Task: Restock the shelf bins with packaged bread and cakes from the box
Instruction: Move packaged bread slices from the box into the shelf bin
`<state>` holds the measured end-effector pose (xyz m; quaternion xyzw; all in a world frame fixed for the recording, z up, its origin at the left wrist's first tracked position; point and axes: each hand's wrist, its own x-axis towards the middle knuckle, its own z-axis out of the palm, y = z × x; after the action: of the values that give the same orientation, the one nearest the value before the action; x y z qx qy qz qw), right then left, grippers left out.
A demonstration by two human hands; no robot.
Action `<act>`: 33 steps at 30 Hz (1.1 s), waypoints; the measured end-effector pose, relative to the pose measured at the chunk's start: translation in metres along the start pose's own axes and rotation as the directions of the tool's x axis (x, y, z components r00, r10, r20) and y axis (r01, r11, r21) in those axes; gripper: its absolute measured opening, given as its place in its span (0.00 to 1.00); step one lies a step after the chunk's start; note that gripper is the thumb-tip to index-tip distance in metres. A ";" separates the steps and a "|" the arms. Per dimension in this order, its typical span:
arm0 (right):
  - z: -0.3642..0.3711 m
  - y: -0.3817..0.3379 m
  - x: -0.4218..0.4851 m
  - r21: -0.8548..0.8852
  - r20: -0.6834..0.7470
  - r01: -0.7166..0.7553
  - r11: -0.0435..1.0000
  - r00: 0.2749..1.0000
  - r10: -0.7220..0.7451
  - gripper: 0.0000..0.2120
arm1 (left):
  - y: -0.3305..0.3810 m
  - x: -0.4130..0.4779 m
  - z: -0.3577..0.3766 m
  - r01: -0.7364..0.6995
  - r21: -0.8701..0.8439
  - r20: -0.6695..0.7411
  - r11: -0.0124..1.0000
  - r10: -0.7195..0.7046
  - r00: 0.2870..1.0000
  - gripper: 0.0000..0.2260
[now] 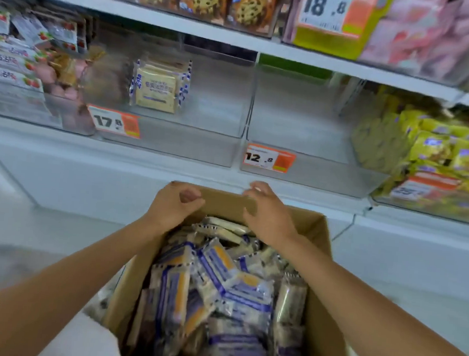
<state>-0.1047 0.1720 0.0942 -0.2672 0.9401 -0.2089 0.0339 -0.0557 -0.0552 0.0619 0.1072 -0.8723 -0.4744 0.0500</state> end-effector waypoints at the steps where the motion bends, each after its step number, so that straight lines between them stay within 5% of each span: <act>1: 0.007 0.011 -0.012 -0.002 0.083 -0.052 0.999 0.995 0.052 0.17 | -0.005 -0.006 0.006 0.018 0.024 0.030 1.000 -0.019 0.999 0.04; 8: 0.066 0.048 -0.041 0.158 0.297 -0.330 0.931 0.915 0.274 0.16 | -0.040 -0.029 0.042 0.101 0.199 0.252 0.975 -0.151 0.956 0.06; 14: 0.078 0.075 -0.042 0.207 0.285 -0.400 0.893 0.898 0.336 0.14 | -0.043 -0.060 0.110 -0.252 0.504 0.539 0.826 -0.072 0.839 0.32; 17: 0.076 0.088 -0.052 0.151 0.262 -0.374 0.915 0.908 0.328 0.14 | -0.041 -0.060 0.130 -0.315 0.631 0.538 0.709 -0.107 0.836 0.30; 20: 0.066 0.099 -0.060 0.103 0.188 -0.307 0.946 0.940 0.284 0.14 | -0.019 -0.040 0.113 -0.013 0.388 0.394 0.922 -0.153 0.906 0.18; 22: 0.062 0.103 -0.063 0.142 0.152 -0.308 0.941 0.946 0.286 0.13 | -0.002 -0.023 0.083 0.242 0.099 0.311 0.965 -0.261 0.914 0.12; 23: 0.061 0.101 -0.063 0.191 0.140 -0.324 0.927 0.943 0.300 0.12 | 0.005 -0.019 0.068 0.378 -0.096 0.327 0.921 -0.329 0.886 0.10; 25: 0.058 0.090 -0.059 0.353 0.115 -0.349 0.868 0.937 0.330 0.10 | 0.008 -0.015 0.044 0.581 -0.449 0.478 0.679 -0.366 0.798 0.16; 28: 0.051 0.056 -0.046 0.643 0.172 -0.347 0.683 0.934 0.313 0.13 | 0.007 -0.022 0.030 0.687 -0.595 0.611 0.417 -0.321 0.724 0.22; 31: 0.049 0.031 -0.037 0.773 0.283 -0.414 0.481 0.903 0.322 0.11 | 0.010 -0.032 0.035 0.727 -0.570 0.676 0.384 -0.283 0.680 0.21; 33: 0.050 0.030 -0.035 0.771 0.259 -0.411 0.486 0.900 0.350 0.11 | 0.011 -0.036 0.038 0.718 -0.477 0.669 0.507 -0.320 0.671 0.16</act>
<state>-0.0810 0.1944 0.0348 -0.0141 0.7725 -0.5923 0.2285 -0.0291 -0.0096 0.0511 0.2200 -0.5196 -0.7726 -0.2911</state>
